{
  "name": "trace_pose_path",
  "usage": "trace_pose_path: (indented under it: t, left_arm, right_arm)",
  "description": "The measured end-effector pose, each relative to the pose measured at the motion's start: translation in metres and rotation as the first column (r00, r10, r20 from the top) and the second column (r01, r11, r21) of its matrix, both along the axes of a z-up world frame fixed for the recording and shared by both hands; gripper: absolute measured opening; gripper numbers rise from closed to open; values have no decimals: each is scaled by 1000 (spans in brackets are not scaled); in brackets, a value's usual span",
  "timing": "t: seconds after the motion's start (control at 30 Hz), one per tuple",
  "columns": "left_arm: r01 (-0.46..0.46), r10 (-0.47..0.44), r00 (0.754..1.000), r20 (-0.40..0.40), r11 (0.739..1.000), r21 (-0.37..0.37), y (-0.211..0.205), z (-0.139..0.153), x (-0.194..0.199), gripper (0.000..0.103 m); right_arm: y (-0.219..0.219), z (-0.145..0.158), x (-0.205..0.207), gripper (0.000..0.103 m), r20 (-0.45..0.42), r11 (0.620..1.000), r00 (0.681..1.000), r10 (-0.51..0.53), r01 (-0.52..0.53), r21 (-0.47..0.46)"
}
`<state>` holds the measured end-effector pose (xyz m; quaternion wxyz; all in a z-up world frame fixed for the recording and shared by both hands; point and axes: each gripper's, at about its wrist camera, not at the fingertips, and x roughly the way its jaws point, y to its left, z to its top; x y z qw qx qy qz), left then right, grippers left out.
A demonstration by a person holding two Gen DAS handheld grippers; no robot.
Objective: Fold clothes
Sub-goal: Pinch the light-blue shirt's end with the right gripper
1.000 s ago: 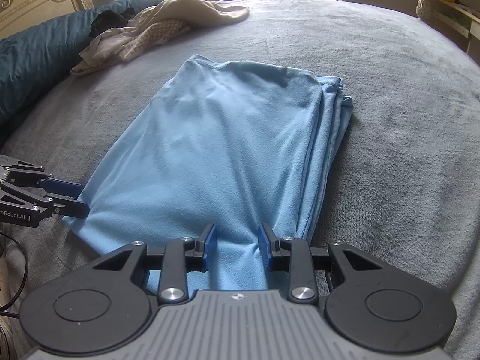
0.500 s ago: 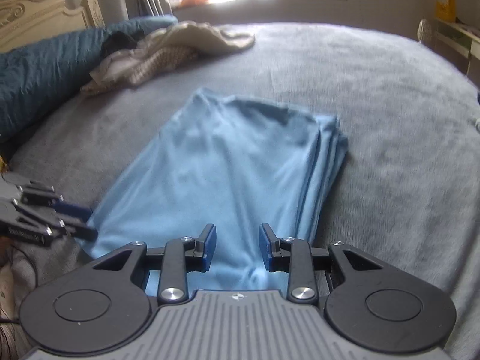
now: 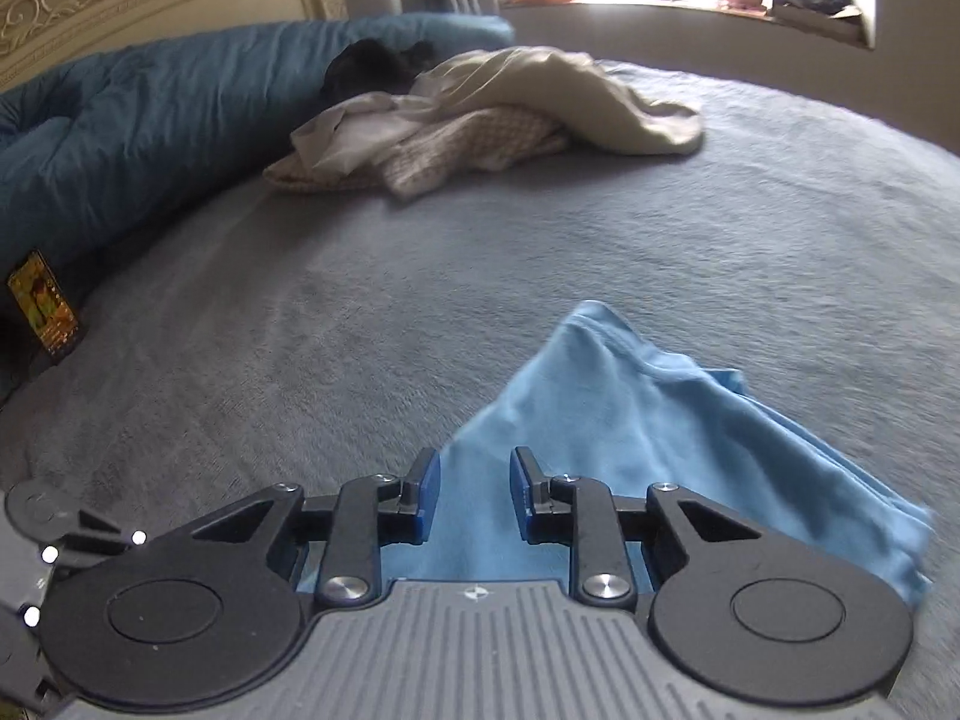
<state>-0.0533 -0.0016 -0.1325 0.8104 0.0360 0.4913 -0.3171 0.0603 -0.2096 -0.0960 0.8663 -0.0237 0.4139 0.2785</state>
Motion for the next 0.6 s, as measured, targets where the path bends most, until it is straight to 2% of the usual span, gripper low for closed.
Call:
trace_pose_path:
  t: [0.07,0.1,0.13,0.2,0.27,0.37,0.43,0.6]
  left_arm:
    - [3,-3,1000,-6,1000,-10,2,-1,1,43]
    - [4,-5,1000,-9,1000,-17,3,-1,1,43]
    - [6,-7,1000,-12,1000,-25,5,-2,2,43]
    - [13,-14,1000,-15,999,-38,8,-3,2,43]
    - [20,-21,1000,-19,998,-51,11,-4,3,44]
    - [22,-24,999,-29,997,-71,14,-6,5,44]
    - [22,-24,999,-34,997,-78,15,-6,5,44]
    - [27,-30,999,-28,996,-80,14,-7,1,46]
  right_arm:
    - [-2,-17,16,22,19,996,999,-50,51,-79]
    - [-9,-23,25,17,19,992,996,-92,93,-88]
    - [-20,-28,34,8,14,986,990,-141,142,-84]
    - [-36,-25,42,8,-2,978,979,-205,205,-33]
    - [-40,-16,41,10,-1,979,979,-204,204,5]
    - [-26,-9,42,10,-14,991,992,-129,129,39]
    - [-14,-14,51,10,-21,994,994,-110,110,26]
    - [-17,-29,96,9,-5,967,968,-253,253,32]
